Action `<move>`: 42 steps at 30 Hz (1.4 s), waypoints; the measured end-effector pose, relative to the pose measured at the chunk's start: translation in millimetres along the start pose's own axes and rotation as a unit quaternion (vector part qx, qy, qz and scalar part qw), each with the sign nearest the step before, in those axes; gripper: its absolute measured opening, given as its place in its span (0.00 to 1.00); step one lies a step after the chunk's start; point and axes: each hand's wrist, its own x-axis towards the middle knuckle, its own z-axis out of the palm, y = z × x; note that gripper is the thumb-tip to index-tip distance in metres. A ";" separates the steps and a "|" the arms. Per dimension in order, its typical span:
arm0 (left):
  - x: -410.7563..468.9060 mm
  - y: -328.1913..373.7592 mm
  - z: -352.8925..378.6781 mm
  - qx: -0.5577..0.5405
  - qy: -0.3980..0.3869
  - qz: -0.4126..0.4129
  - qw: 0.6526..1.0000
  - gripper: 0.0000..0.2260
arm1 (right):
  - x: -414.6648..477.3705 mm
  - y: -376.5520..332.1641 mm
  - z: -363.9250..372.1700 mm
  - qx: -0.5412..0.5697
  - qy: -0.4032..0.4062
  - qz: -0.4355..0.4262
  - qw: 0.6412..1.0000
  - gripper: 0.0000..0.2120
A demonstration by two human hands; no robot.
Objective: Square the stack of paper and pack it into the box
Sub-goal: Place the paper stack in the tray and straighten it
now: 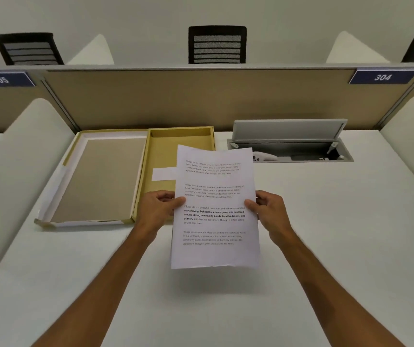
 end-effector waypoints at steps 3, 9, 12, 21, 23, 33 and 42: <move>27.6 9.0 -27.6 0.009 0.005 -0.004 1.000 0.07 | 18.6 -15.6 30.6 -0.016 0.009 0.012 1.000 0.08; 94.7 24.2 -62.0 0.067 -0.012 -0.024 0.997 0.12 | 76.7 -45.6 77.7 -0.074 0.013 0.012 0.997 0.03; 127.6 27.9 -69.6 0.122 -0.027 -0.028 0.992 0.11 | 109.2 -50.9 97.7 -0.100 0.009 0.022 0.995 0.04; 214.7 7.1 -65.3 0.210 -0.016 -0.076 0.975 0.10 | 192.0 -34.9 140.9 -0.188 0.008 0.056 0.981 0.09; 227.1 0.4 -63.0 0.221 -0.017 -0.085 0.971 0.11 | 202.5 -30.4 148.2 -0.214 0.010 0.054 0.975 0.09; 251.1 -9.9 -48.6 0.335 0.008 -0.070 0.940 0.12 | 227.5 -27.3 172.3 -0.352 0.054 0.075 0.931 0.12; 245.0 4.2 -36.4 0.388 -0.036 -0.076 0.918 0.23 | 218.0 -33.6 176.8 -0.347 0.036 0.081 0.934 0.08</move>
